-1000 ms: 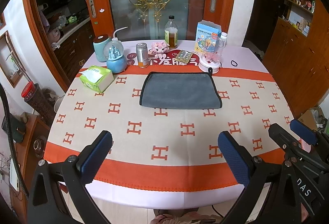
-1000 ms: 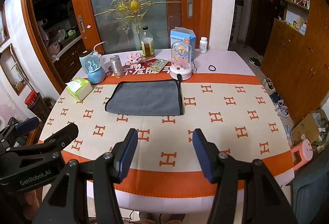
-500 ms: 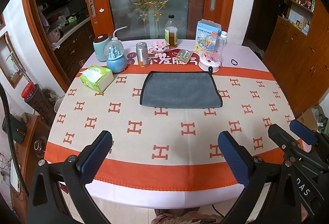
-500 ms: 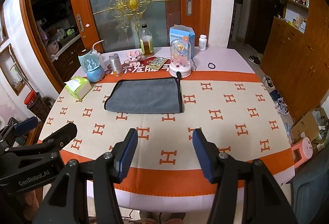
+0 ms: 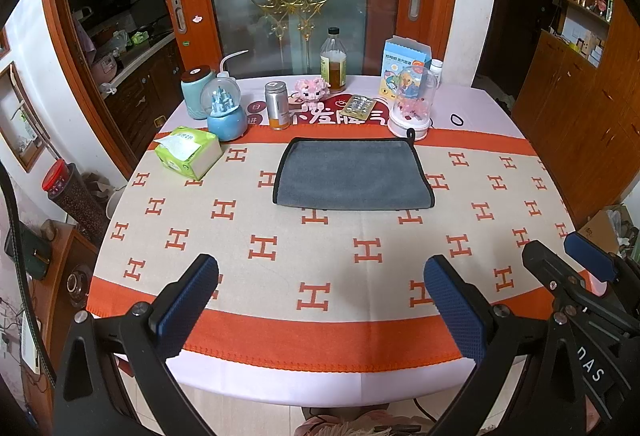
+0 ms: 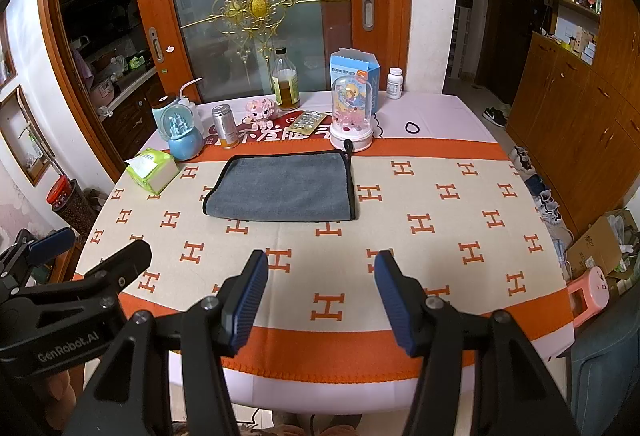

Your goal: Fold towel

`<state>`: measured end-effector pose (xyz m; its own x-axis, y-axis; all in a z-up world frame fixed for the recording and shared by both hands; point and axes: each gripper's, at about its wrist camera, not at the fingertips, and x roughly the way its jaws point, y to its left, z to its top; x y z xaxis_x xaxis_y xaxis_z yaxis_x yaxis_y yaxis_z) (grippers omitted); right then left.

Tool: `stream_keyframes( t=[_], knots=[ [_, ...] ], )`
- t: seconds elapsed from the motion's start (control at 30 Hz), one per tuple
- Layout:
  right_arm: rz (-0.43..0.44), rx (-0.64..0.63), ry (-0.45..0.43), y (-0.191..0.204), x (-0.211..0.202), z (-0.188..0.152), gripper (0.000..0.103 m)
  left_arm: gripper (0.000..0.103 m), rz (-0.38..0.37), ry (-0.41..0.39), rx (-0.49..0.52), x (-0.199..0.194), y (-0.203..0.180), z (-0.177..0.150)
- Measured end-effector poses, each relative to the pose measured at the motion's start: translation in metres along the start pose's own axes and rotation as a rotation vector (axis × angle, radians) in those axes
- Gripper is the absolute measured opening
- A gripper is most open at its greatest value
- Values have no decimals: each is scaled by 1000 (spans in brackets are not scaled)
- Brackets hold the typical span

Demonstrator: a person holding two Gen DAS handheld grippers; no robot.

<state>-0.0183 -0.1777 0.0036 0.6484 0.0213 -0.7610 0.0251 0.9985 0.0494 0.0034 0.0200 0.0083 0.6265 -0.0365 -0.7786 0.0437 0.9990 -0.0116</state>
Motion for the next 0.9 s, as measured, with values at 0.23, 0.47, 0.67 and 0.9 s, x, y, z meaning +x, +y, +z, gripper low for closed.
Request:
stream_keyframes(
  t=[0.23,0.47,0.67,0.9],
  knots=[
    [-2,0,3,4,3,-2,56,102,0,1,1,0,-2,2],
    [-2,0,5,4,3,-2,56,102,0,2,2,0,-3,3],
    [0,1,5,4,3,-1,56,102,1,2,1,0,-2,3],
    [-1,0,7,5,4,-1,56,102,2,4,3,0,-4,4]
  ],
)
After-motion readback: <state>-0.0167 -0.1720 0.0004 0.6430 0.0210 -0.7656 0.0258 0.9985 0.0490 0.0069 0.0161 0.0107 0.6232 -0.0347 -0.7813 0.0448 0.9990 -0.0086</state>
